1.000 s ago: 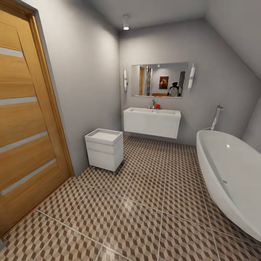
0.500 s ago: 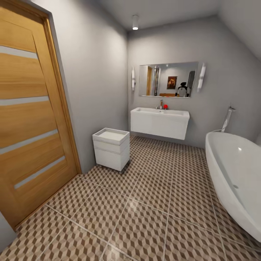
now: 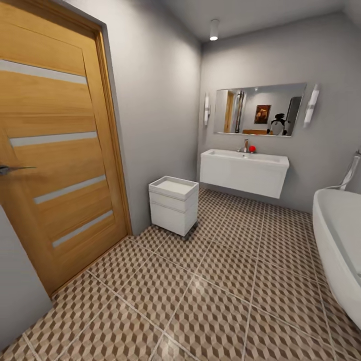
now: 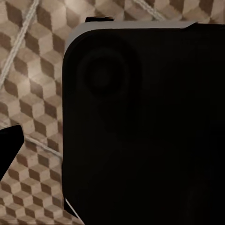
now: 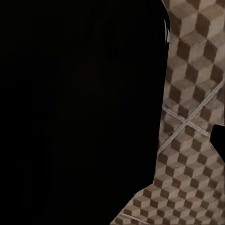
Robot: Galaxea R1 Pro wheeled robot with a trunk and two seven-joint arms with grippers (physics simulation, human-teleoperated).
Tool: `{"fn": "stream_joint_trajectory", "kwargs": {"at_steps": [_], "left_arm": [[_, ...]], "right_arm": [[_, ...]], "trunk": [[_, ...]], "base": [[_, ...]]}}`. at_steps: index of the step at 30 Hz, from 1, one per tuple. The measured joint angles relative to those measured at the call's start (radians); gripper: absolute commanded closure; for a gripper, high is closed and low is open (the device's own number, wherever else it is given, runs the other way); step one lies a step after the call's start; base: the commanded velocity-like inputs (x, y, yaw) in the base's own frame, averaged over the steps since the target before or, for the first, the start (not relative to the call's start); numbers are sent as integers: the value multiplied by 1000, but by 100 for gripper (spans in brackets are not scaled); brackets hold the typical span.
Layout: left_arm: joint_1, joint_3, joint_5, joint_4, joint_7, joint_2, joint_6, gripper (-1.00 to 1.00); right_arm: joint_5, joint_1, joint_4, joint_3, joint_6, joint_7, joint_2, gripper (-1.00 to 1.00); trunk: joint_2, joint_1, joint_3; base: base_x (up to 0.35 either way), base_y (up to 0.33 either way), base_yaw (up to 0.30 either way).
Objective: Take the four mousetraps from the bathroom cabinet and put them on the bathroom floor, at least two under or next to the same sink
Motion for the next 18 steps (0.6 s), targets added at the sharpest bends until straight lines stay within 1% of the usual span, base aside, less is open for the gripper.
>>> {"fn": "stream_joint_trajectory", "kwargs": {"at_steps": [18], "left_arm": [[0, 0, 10, 0, 0, -1, -1, -100]], "right_arm": [[-1, 0, 1, 3, -6, -2, 1, -100]], "trunk": [[0, 0, 0]], "base": [[0, 0, 277]]}}
